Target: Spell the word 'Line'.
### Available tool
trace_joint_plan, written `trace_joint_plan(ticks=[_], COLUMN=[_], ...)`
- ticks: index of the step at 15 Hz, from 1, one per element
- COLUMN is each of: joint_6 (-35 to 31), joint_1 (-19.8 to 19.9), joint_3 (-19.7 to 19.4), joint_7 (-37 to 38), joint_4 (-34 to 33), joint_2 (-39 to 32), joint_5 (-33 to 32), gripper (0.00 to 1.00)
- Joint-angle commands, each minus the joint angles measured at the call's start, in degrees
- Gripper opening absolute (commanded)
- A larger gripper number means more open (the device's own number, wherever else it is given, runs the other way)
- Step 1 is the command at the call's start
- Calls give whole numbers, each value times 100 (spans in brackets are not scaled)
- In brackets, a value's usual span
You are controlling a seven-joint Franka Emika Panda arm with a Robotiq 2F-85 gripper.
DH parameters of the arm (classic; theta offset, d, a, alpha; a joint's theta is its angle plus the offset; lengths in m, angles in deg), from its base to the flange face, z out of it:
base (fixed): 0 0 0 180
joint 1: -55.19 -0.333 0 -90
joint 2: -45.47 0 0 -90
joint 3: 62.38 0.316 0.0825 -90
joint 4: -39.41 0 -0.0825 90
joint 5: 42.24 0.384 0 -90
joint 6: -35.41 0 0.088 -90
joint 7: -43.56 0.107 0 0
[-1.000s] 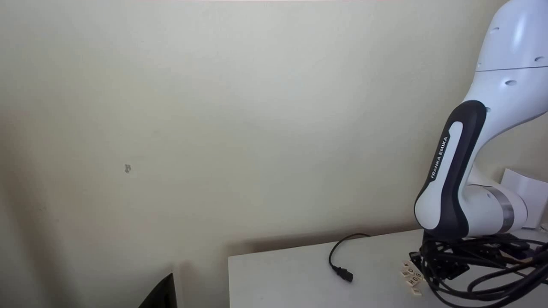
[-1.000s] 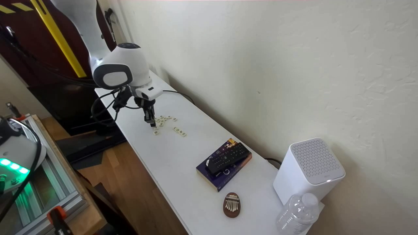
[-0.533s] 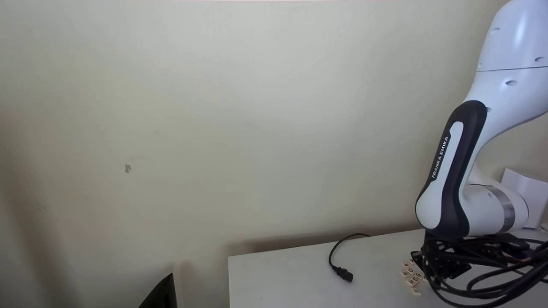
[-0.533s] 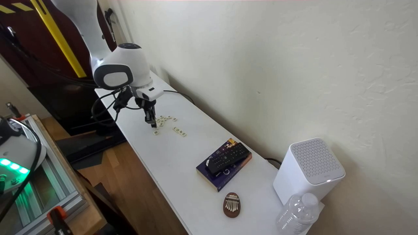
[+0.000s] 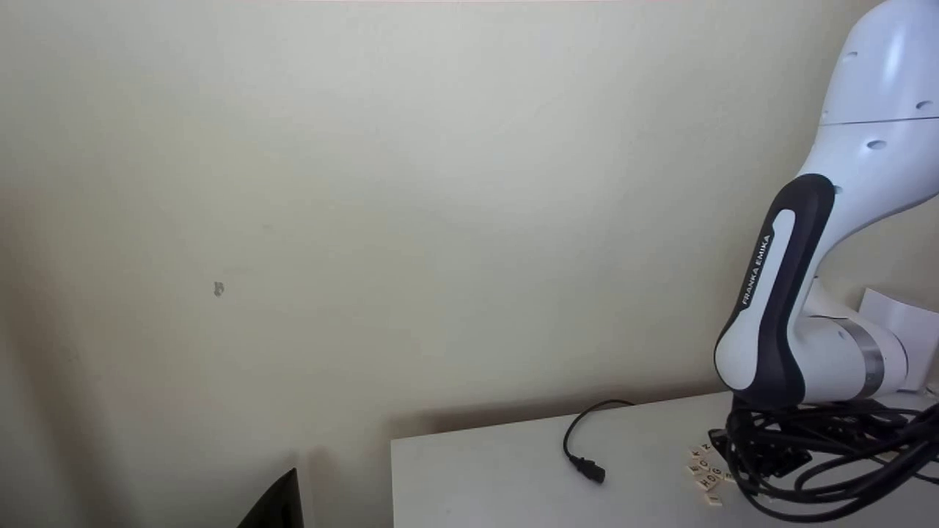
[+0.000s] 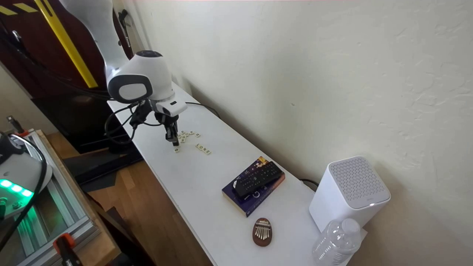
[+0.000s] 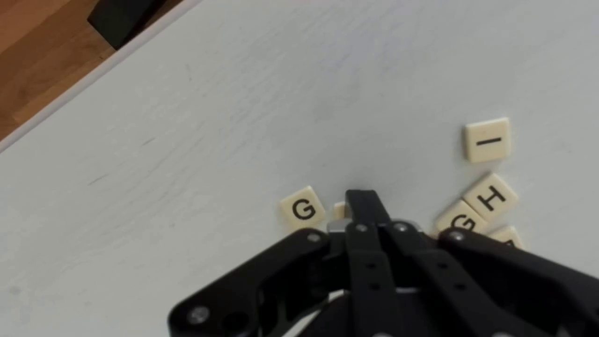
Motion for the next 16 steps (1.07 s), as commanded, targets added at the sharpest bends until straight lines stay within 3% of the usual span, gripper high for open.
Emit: trace_joint_plan(ticks=[1,8,16], joint_6=[73,181,259], joint_1=[247,947,1272], joint_3=[93,288,317], joint_7=[-31,63,200], joint_4=[-180,-344,-509], joint_2=[-153,-153,-251], joint_5=[93,250,495], gripper=[0,0,0])
